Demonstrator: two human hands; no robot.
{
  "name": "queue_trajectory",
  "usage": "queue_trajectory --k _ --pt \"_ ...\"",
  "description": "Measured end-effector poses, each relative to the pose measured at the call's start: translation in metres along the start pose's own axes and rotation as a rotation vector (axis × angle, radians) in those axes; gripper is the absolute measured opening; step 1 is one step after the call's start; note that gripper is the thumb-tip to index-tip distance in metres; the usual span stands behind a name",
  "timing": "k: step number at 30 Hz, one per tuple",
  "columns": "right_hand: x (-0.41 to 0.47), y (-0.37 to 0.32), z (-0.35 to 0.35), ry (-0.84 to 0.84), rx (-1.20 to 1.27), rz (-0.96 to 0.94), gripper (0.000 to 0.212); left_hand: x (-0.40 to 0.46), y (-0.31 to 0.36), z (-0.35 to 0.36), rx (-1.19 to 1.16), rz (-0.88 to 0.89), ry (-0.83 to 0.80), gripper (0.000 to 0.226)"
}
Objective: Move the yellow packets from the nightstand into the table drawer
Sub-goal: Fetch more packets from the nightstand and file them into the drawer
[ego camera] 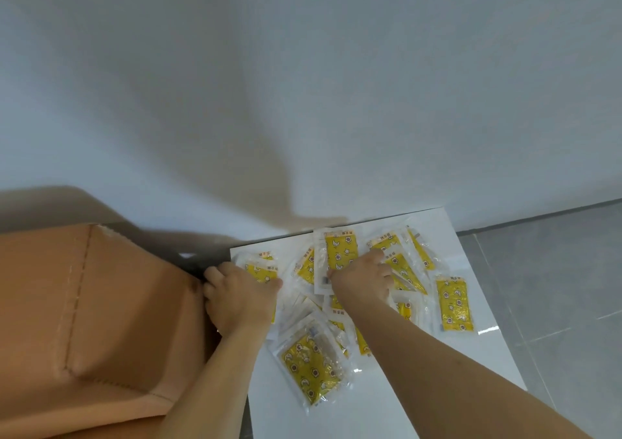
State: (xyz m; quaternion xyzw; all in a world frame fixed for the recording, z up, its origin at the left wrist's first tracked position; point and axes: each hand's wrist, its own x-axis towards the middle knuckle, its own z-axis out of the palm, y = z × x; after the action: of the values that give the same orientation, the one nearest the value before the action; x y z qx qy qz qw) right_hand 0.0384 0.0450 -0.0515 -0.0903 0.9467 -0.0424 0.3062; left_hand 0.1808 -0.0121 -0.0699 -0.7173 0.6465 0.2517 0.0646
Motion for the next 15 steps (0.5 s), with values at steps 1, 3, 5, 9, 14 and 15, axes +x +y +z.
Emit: queue_trajectory --k 1,3,5,9,14,15 --pt "0.002 -0.001 -0.001 -0.009 0.016 0.021 0.088 0.000 0.000 0.001 -0.003 0.028 -0.003 0.086" --pt "0.008 -0.003 -0.002 -0.021 0.063 0.069 0.088 -0.002 0.001 0.003 -0.050 0.064 -0.051 0.069" --pt "0.013 -0.003 0.001 -0.022 0.126 0.075 0.080 -0.002 0.004 0.006 -0.076 0.067 -0.103 0.058" --pt "0.018 0.002 -0.003 -0.064 0.264 0.009 0.047 0.008 0.007 0.004 -0.079 0.057 -0.178 0.053" --pt "0.012 0.009 -0.020 -0.098 0.375 -0.064 0.029 0.014 0.004 -0.003 -0.084 0.081 -0.178 0.023" --pt "0.010 0.012 -0.025 -0.093 0.410 -0.078 0.028 0.012 0.004 -0.007 -0.091 0.097 -0.161 0.021"
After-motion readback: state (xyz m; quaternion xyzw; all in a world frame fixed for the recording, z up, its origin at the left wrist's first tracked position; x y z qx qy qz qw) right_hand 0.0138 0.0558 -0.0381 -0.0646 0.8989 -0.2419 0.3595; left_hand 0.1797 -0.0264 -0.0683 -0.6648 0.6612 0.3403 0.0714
